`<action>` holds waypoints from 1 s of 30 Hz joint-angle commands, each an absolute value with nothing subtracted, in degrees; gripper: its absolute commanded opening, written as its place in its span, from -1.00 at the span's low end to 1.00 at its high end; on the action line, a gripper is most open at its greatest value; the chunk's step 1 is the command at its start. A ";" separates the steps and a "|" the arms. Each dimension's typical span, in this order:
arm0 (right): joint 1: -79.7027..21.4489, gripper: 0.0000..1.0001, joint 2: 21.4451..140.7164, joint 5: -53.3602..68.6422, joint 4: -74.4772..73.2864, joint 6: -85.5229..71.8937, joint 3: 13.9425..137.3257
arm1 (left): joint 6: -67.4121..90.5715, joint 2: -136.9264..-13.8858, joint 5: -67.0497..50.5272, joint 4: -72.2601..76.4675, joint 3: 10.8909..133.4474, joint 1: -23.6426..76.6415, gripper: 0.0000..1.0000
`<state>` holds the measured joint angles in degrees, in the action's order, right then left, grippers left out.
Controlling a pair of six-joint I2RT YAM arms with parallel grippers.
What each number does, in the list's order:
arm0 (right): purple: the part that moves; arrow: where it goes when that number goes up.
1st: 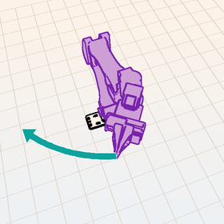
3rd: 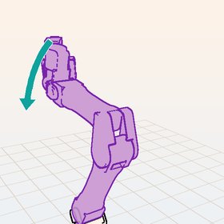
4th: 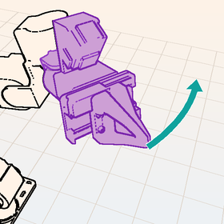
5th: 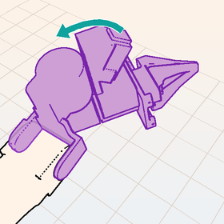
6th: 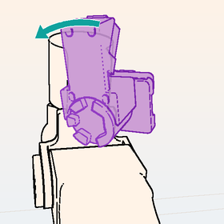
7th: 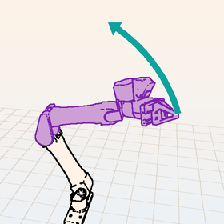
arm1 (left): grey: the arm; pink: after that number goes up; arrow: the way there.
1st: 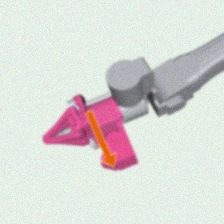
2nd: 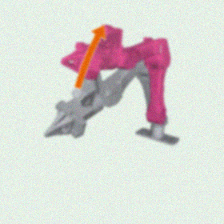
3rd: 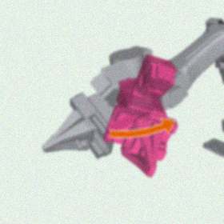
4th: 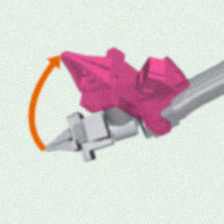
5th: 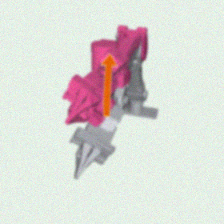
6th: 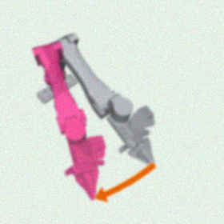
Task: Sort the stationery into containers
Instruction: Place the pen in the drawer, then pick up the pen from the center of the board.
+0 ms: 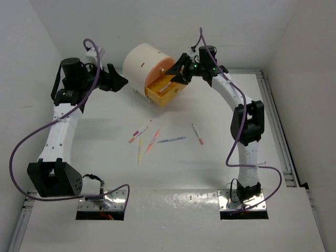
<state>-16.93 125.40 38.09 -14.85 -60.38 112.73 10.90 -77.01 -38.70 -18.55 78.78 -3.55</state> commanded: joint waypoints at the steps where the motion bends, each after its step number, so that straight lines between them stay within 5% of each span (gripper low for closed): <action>1: -16.09 0.16 119.81 39.64 -13.62 -59.68 111.72 | 5.38 -75.85 -37.79 -19.68 83.40 -0.62 0.49; 5: -11.53 0.11 113.31 40.60 -14.85 -57.23 107.94 | -4.82 -77.86 -37.81 -26.69 88.47 6.84 0.45; 8: -6.08 0.02 108.04 40.26 -23.26 -50.21 106.26 | -8.52 -82.00 -31.40 -38.65 94.38 11.69 0.21; 15: 8.94 -0.04 95.55 35.16 -44.37 -27.88 96.98 | -12.21 -70.85 -17.24 -43.32 72.55 14.05 0.16; 21: 16.69 -0.07 85.70 31.12 -52.02 -16.02 85.53 | -15.03 -72.85 -9.16 -42.11 57.86 17.48 0.05; 30: 23.02 -0.11 77.53 26.19 -56.25 -8.88 73.49 | -14.33 -85.16 -4.04 -36.92 57.30 20.39 0.02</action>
